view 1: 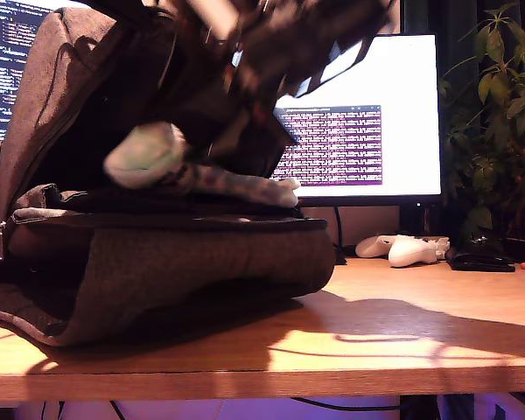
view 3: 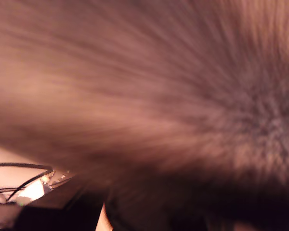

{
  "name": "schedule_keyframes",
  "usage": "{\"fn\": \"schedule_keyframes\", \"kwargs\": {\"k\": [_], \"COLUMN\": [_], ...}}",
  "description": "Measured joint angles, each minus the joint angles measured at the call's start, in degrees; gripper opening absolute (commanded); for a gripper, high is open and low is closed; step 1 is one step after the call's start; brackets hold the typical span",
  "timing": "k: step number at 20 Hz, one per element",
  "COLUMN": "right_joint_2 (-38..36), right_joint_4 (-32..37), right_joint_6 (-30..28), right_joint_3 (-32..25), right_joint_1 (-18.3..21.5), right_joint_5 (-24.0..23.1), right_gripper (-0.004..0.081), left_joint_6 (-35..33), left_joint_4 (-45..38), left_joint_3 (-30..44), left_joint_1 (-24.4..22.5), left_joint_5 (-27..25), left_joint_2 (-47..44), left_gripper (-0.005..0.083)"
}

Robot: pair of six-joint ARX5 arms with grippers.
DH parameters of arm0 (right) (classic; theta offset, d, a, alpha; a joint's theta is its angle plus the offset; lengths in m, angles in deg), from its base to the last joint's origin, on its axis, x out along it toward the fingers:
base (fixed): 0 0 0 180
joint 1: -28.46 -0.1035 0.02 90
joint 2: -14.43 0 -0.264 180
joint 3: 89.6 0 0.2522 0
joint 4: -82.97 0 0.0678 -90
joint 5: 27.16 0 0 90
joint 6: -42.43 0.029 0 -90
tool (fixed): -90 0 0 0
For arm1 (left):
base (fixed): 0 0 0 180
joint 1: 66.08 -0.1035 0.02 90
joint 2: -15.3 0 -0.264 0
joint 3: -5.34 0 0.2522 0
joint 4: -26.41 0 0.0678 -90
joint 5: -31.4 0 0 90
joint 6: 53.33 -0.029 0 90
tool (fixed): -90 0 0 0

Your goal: Pack the pair of socks inside the grey Google backpack

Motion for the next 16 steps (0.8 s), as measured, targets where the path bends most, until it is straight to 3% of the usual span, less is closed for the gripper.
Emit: {"fn": "schedule_keyframes", "kwargs": {"k": [7,13,14,16], "right_joint_2": [-0.02,-2.16,-3.72,-7.1], "right_joint_4": [-12.52,-21.0,-21.92,-22.4], "right_joint_6": [-4.94,-7.74,-8.11,-9.35], "right_joint_3": [0.11,0.11,0.11,0.11], "right_joint_1": [0.74,0.74,0.76,0.76], "right_joint_5": [-0.52,-5.95,-7.17,-8.92], "right_gripper": [0.0494,0.0491,0.0466,0.0305], "left_joint_6": [0.0,0.0,0.0,0.0], "left_joint_4": [-0.04,-0.07,-0.07,-0.07], "left_joint_3": [0.0,0.0,0.0,0.0], "left_joint_1": [0.0,0.0,0.0,0.0], "left_joint_5": [0.0,0.0,0.0,0.0], "left_joint_2": [0.0,0.0,0.0,0.0], "left_gripper": [-0.0021,-0.0021,-0.0021,-0.0021]}}
